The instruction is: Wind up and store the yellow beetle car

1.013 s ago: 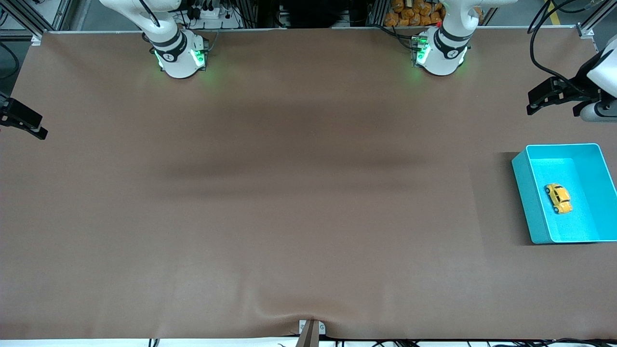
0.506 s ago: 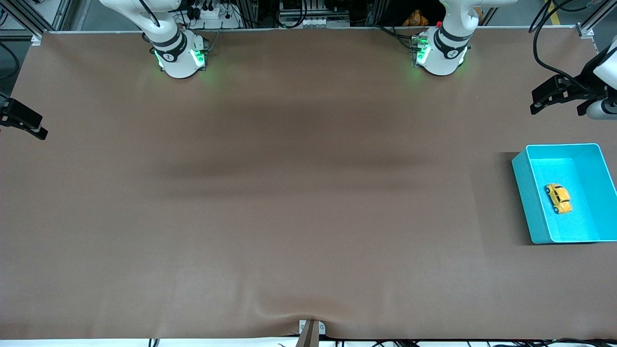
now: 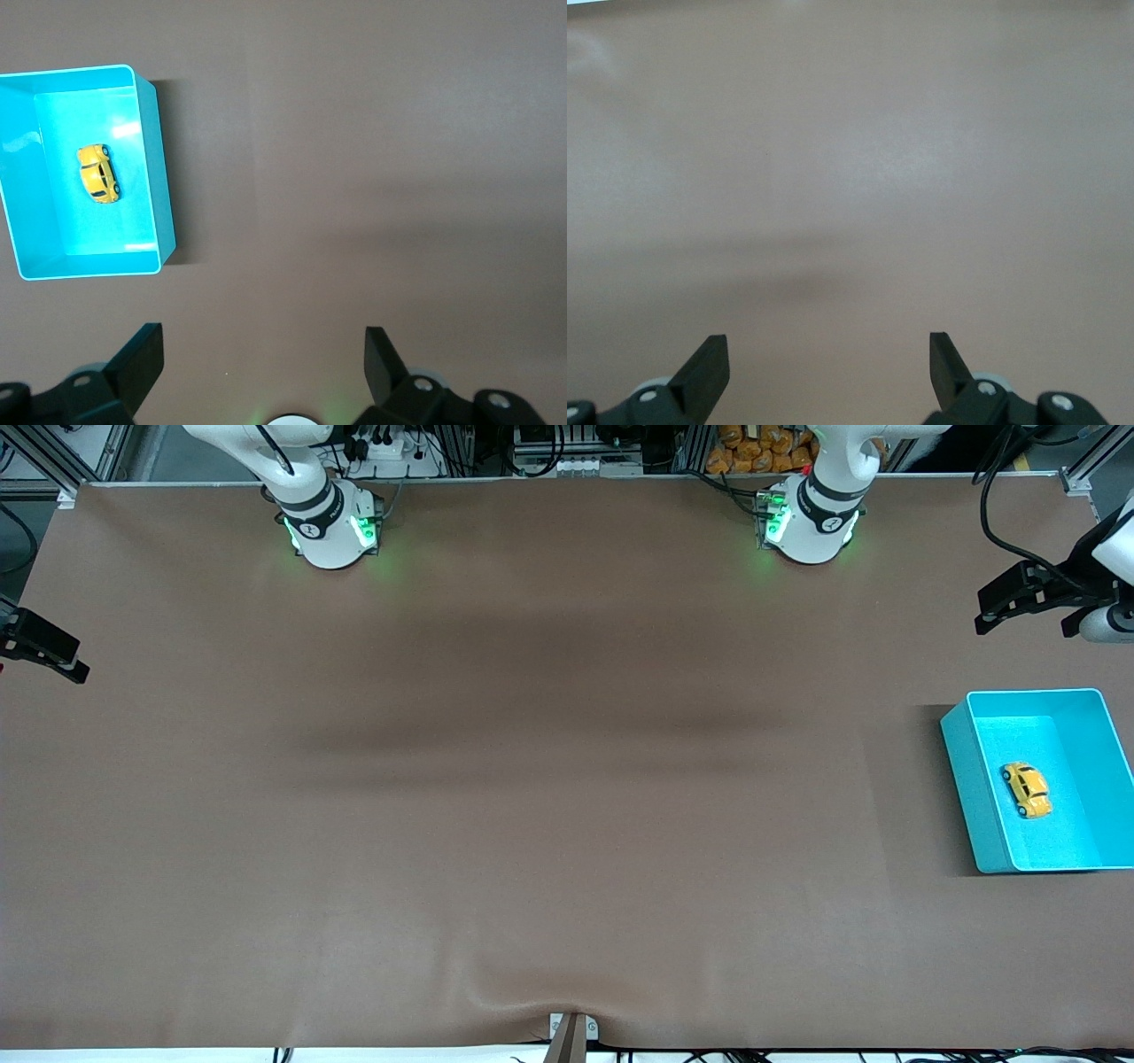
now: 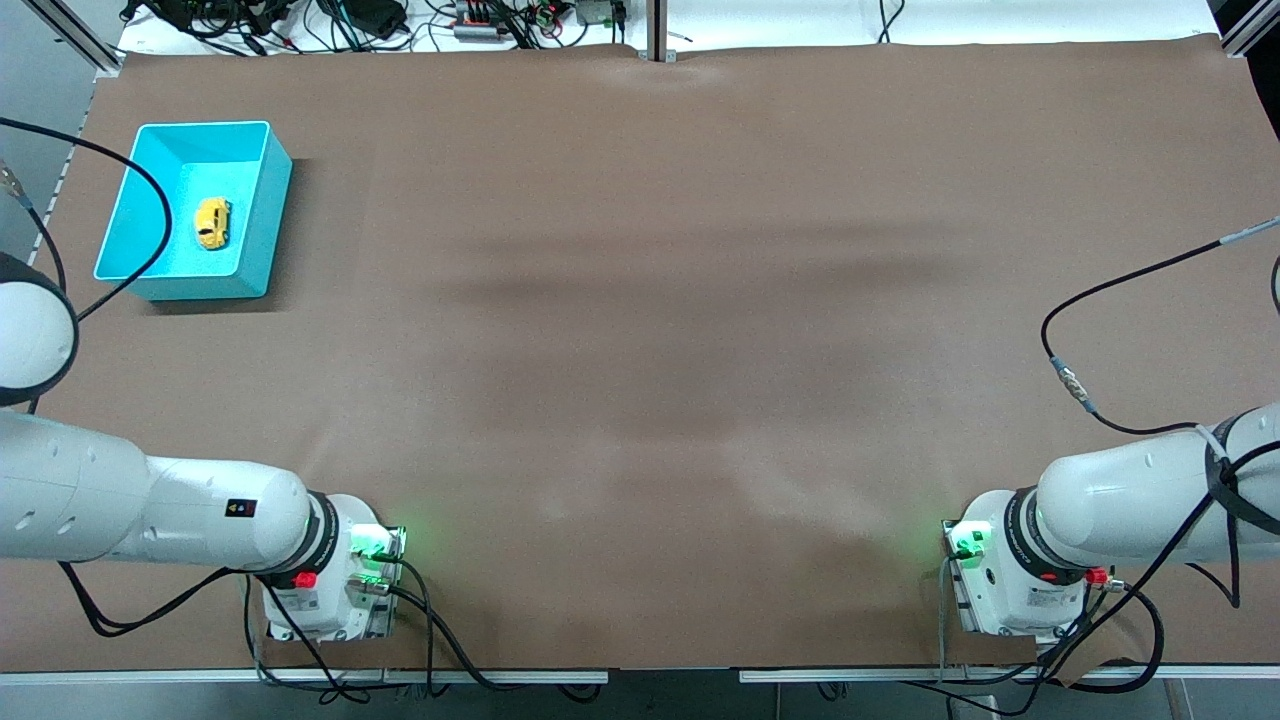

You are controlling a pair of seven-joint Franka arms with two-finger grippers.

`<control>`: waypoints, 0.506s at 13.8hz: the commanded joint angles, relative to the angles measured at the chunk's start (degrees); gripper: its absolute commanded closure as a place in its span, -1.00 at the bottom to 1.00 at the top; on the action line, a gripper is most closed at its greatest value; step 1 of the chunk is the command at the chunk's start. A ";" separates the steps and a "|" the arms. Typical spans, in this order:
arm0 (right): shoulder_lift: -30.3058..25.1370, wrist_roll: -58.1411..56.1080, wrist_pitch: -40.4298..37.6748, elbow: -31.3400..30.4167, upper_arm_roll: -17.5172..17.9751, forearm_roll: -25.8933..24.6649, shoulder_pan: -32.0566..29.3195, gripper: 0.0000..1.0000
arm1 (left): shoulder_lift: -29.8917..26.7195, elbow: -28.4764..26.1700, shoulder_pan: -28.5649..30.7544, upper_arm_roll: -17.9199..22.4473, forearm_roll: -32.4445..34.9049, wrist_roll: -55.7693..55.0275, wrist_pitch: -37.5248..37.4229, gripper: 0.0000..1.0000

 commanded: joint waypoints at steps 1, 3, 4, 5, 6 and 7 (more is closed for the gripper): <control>-0.10 0.27 0.02 0.12 0.61 -0.19 -0.75 -1.00 | 0.08 1.17 0.07 -0.22 -1.05 -0.42 -0.93 -1.00; -0.10 0.27 0.02 0.12 0.52 -0.10 -0.75 -1.00 | 0.08 1.17 0.15 -0.22 -1.05 -0.33 -0.84 -1.00; -0.10 0.27 0.02 0.12 0.52 -0.10 -0.66 -1.00 | 0.08 1.17 0.15 -0.22 -1.05 -0.33 -0.84 -1.00; -0.10 0.27 0.02 0.21 0.61 -0.10 -0.75 -1.00 | 0.08 1.17 0.15 -0.22 -1.05 -0.33 -0.84 -1.00; -0.10 0.27 0.02 0.12 0.52 -0.10 -0.75 -1.00 | 0.08 1.17 0.15 -0.22 -1.05 -0.33 -0.75 -1.00; -0.10 0.36 0.02 0.12 0.61 -0.02 -0.49 -1.00 | 0.08 1.17 0.24 -0.13 -1.05 -0.33 -0.75 -1.00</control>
